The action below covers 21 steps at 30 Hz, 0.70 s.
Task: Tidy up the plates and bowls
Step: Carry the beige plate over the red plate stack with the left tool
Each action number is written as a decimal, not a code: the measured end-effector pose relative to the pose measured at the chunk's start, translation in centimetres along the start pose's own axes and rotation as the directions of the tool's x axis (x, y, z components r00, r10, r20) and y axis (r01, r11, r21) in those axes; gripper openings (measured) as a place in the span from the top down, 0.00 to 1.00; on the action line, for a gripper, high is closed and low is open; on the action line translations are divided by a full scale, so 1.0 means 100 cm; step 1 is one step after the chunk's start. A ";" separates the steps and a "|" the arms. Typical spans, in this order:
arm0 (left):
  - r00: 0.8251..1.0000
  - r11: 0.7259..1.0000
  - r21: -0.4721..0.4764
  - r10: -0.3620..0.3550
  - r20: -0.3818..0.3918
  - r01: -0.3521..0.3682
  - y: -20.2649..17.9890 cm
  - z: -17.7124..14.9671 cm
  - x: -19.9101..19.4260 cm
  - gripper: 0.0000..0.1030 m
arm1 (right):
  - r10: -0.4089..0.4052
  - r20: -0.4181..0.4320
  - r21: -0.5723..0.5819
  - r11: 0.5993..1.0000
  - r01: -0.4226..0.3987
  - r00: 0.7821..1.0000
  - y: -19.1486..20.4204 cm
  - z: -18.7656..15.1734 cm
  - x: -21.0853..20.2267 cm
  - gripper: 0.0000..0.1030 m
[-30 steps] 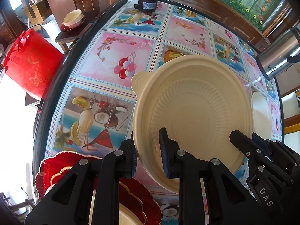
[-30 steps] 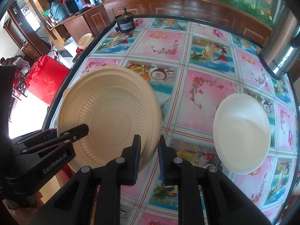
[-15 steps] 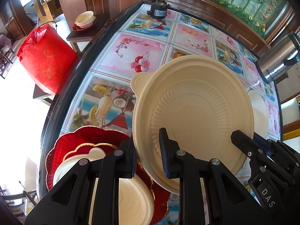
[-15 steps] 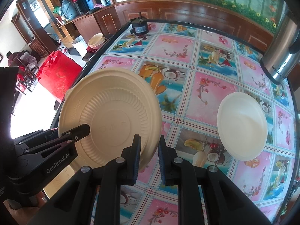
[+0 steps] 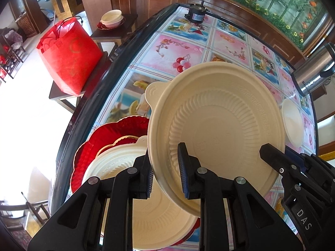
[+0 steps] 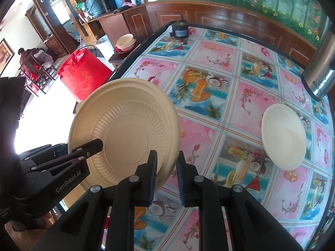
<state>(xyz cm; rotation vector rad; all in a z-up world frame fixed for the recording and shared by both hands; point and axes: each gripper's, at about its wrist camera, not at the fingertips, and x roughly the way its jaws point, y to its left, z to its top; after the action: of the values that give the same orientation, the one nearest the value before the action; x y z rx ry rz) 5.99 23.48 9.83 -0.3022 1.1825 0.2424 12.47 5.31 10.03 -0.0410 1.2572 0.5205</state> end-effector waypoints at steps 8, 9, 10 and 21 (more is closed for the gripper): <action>1.000 1.000 -0.027 0.008 0.006 -0.008 0.013 -0.007 -0.006 0.80 | 0.021 -0.013 -0.024 0.999 -0.021 1.000 0.014 -0.003 0.003 0.84; 1.000 1.000 -0.029 0.011 0.007 -0.011 0.014 -0.008 -0.007 0.80 | 0.022 -0.013 -0.026 0.999 -0.023 1.000 0.015 -0.003 0.003 0.84; 1.000 0.999 -0.031 0.012 0.006 -0.012 0.015 -0.009 -0.007 0.80 | 0.025 -0.014 -0.029 0.999 -0.026 1.000 0.016 -0.003 0.003 0.84; 1.000 0.998 -0.058 0.025 0.002 -0.025 0.032 -0.026 -0.013 0.80 | 0.051 -0.029 -0.061 0.997 -0.053 0.998 0.030 -0.010 0.004 0.83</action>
<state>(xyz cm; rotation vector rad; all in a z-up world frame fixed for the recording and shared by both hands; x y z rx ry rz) 2.21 25.57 9.78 -0.3379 1.1785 0.2991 10.45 7.77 10.04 -0.0675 1.2713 0.6057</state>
